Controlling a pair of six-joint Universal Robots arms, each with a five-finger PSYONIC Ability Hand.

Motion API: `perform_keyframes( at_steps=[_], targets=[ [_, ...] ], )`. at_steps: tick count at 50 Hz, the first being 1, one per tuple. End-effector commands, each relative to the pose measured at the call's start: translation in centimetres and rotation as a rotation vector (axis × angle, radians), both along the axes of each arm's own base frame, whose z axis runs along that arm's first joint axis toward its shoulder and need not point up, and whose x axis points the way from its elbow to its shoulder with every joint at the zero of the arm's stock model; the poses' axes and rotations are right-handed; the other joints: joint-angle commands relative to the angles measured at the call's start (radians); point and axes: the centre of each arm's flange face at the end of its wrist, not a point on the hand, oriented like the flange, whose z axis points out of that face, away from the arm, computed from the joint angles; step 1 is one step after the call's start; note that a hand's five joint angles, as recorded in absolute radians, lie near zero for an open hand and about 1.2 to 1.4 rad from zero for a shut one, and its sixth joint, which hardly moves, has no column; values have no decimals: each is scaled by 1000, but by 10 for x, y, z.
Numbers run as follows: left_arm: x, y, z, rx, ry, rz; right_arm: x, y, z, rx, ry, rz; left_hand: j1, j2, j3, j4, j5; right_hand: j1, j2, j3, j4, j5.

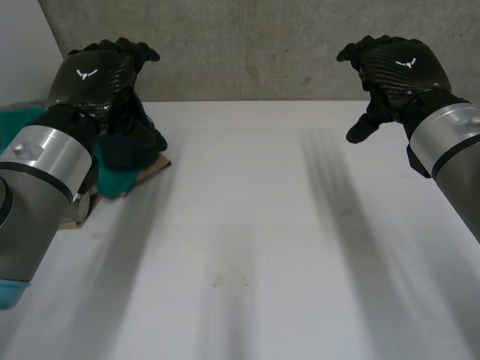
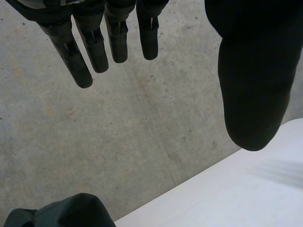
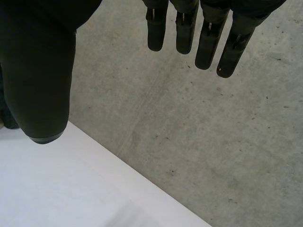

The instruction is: Fold the laundry.

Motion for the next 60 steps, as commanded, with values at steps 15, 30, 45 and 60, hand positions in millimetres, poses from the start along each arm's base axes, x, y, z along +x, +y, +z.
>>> perform_keyframes(
  at_steps=[15,30,45,60],
  targets=[
    [0,-3,-2,-4,-12,2,1,0,-1,3,1,-1,-132,-127,-127,-151,-142,-73,-122,-127,-121,-178],
    [-23,-120,-81,-189,-492,48,2,0,-4,9,8,6,-116,-112,-111,-136,-127,-73,-122,-127,-121,-178],
    [0,-217,-166,-256,-687,150,4,-3,-15,37,20,11,387,391,392,367,376,-73,-122,-127,-121,-178],
    [-72,-123,-91,-315,-449,13,5,-6,-22,24,82,3,1090,1094,1095,1070,1080,-73,-122,-127,-121,-178]
  ],
)
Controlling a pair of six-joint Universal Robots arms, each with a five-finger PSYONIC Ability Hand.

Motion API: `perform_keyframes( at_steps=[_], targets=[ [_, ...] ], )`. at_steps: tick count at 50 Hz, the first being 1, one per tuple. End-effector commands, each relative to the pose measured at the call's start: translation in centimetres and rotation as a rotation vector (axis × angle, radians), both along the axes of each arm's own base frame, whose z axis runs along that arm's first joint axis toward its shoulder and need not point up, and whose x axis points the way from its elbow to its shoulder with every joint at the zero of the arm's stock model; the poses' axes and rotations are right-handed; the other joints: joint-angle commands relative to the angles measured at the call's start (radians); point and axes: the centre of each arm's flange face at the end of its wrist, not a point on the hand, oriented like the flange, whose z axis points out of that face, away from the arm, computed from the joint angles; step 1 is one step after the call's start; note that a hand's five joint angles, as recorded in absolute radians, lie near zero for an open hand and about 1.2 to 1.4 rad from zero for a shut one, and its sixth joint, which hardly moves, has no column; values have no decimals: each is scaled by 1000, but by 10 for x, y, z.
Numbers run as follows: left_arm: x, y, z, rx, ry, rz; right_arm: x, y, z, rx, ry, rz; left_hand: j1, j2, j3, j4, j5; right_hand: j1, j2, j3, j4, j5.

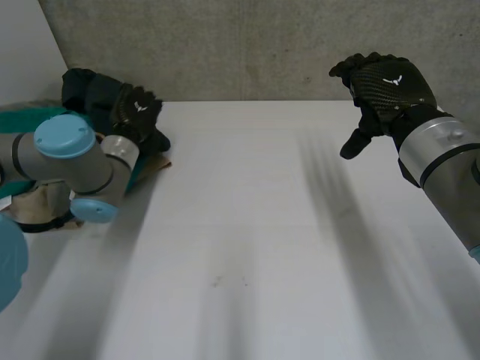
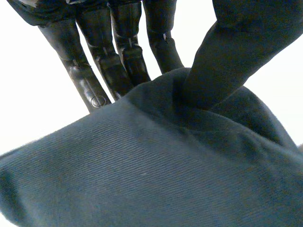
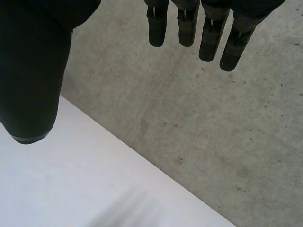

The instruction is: Fold the laundry.

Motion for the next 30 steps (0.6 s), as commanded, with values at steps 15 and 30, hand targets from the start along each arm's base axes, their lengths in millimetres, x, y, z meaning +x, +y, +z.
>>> perform_keyframes(
  at_steps=[15,30],
  targets=[
    [-120,244,37,539,536,-567,-6,-8,1,-18,29,-29,241,212,217,205,253,-21,-43,-37,-53,-68],
    [-83,200,81,558,652,-477,-5,-9,-3,-14,54,-27,-942,-971,-966,-978,-929,-21,-43,-37,-53,-68]
  ],
)
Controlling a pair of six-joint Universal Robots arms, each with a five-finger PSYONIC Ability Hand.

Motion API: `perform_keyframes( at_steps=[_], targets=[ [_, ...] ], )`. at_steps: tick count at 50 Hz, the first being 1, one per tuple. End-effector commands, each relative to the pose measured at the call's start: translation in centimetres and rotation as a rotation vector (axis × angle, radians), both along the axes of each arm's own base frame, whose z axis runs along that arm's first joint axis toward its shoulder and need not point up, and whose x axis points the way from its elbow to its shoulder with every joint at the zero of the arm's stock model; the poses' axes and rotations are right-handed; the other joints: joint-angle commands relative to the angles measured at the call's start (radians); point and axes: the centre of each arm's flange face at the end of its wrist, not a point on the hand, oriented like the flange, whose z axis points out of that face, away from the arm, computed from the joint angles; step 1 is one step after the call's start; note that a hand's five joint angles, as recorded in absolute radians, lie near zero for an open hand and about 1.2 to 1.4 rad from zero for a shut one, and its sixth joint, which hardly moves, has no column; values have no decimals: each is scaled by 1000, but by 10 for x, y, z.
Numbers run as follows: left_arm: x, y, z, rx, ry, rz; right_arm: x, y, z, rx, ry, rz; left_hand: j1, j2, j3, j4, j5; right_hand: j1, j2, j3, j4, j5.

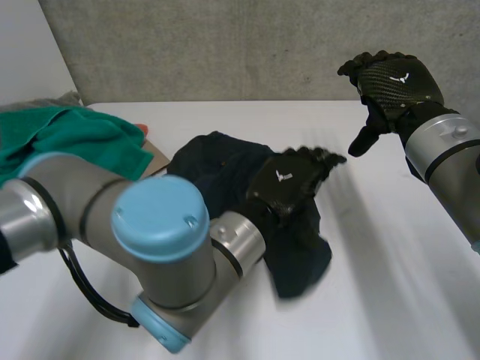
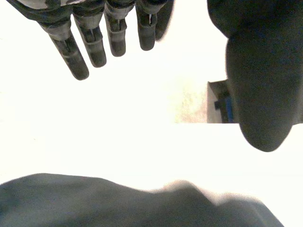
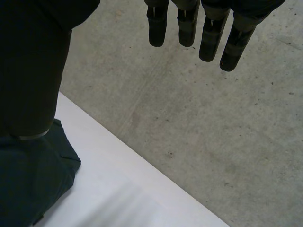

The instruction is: Fold the laundry.

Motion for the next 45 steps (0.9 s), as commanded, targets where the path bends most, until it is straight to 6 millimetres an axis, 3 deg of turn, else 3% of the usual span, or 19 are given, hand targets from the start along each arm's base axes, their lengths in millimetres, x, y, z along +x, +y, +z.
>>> perform_keyframes(
  at_steps=[1,7,13,16,19,28,32,33,34,36,40,44,45],
  targets=[
    [47,-64,54,-112,62,182,1,-1,-4,6,24,2,10,-15,-19,-12,-7,-21,-43,-37,-53,-68],
    [90,-118,48,-239,-107,342,4,3,-10,13,100,21,60,34,30,37,43,-21,-43,-37,-53,-68],
    [115,-156,-7,-288,-397,402,6,3,-35,85,233,44,66,41,36,43,49,-21,-43,-37,-53,-68],
    [115,-162,-24,-275,-440,389,9,3,-46,106,267,54,74,49,45,52,58,-21,-43,-37,-53,-68],
    [110,-165,-39,-239,-434,359,24,13,-64,138,303,105,74,49,45,52,58,-21,-43,-37,-53,-68],
    [98,-165,-57,-179,-382,311,31,12,-91,198,332,131,101,76,72,78,84,-21,-43,-37,-53,-68],
    [92,-176,-63,-194,-380,318,32,10,-94,200,333,131,385,360,355,362,368,-21,-43,-37,-53,-68],
    [92,-179,-64,-198,-378,323,32,9,-94,198,332,131,516,491,487,494,500,-21,-43,-37,-53,-68],
    [90,-186,-65,-209,-375,339,32,9,-93,193,332,131,866,841,837,844,850,-21,-43,-37,-53,-68],
    [89,-195,-63,-226,-370,371,32,9,-93,192,331,131,1185,1160,1156,1163,1169,-21,-43,-37,-53,-68],
    [83,-214,-35,-310,-322,455,32,5,-86,174,319,120,1187,1162,1158,1164,1170,-21,-43,-37,-53,-68],
    [60,-209,23,-439,-201,462,24,-5,-78,157,302,83,1187,1162,1158,1164,1170,-21,-43,-37,-53,-68],
    [52,-202,50,-499,-143,457,21,-9,-76,156,297,67,1187,1162,1158,1164,1170,-21,-43,-37,-53,-68]
  ],
)
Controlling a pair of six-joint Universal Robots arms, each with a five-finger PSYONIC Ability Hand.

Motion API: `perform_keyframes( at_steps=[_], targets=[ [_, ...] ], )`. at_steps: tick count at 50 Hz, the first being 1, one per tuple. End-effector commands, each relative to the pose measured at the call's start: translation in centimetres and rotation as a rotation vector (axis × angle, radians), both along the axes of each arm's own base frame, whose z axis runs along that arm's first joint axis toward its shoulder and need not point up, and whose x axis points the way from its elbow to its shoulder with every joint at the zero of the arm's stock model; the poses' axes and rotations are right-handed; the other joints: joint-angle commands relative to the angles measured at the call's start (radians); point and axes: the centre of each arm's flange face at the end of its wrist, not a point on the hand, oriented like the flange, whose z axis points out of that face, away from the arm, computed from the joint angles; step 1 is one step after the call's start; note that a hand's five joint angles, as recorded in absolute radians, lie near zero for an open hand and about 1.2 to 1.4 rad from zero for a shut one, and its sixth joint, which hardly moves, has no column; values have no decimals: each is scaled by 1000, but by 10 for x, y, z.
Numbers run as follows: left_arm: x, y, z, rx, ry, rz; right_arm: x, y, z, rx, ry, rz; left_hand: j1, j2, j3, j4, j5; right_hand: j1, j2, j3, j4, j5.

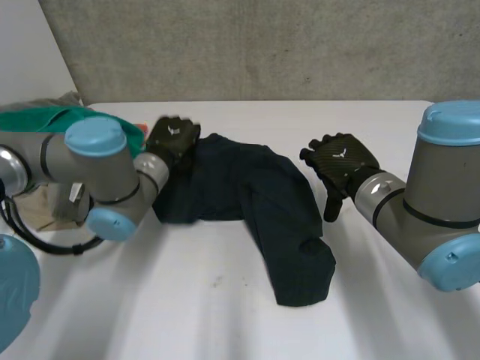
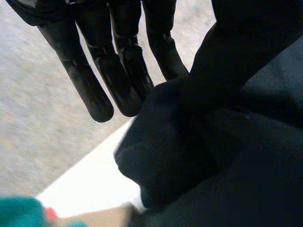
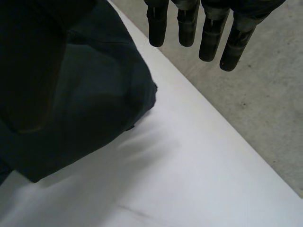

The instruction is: Fold the laundry.

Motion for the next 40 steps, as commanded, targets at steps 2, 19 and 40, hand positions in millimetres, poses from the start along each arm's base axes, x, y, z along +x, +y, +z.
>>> perform_keyframes(
  at_steps=[2,19,40],
  targets=[
    [-38,15,117,-312,181,-48,-14,-17,13,-34,-23,-61,245,208,218,202,259,-21,-42,-37,-53,-68],
    [-98,228,87,55,260,-784,-64,-62,54,-154,-52,-255,245,208,218,202,259,-21,-42,-37,-53,-68],
    [-48,229,97,144,193,-520,-52,-78,55,-329,157,93,-723,-760,-750,-766,-710,-21,-42,-37,-53,-68]
  ],
)
